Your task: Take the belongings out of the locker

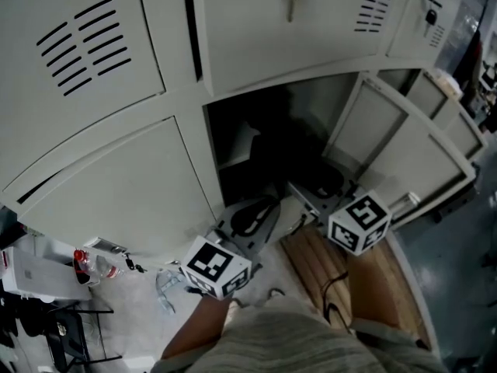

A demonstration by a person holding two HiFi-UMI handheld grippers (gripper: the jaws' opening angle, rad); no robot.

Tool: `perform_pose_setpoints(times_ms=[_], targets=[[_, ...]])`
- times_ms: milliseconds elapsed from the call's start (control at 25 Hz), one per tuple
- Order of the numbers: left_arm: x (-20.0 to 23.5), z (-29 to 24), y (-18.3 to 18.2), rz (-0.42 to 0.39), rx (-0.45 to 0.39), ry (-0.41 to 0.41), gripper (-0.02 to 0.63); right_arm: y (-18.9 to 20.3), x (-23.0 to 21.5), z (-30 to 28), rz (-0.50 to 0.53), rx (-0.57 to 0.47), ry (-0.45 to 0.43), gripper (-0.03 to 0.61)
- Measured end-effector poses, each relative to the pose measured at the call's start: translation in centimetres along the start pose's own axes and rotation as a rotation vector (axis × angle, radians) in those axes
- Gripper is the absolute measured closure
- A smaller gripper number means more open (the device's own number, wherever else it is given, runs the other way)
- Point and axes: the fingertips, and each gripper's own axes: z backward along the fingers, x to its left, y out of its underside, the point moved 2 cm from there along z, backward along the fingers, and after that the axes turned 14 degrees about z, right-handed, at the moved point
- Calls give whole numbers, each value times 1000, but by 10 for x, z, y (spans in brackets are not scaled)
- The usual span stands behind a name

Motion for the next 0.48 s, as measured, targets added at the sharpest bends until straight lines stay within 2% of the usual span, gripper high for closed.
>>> perform_pose_setpoints(times_ms=[80, 200, 480], targets=[[3, -3, -1, 50, 0, -4, 571, 3, 1, 2, -4, -32, -16, 337], [6, -11, -3, 121, -5, -6, 492, 6, 2, 4, -16, -65, -25, 337], [15, -33, -17, 284, -87, -31, 329, 11, 5, 8, 12, -109, -56, 337]])
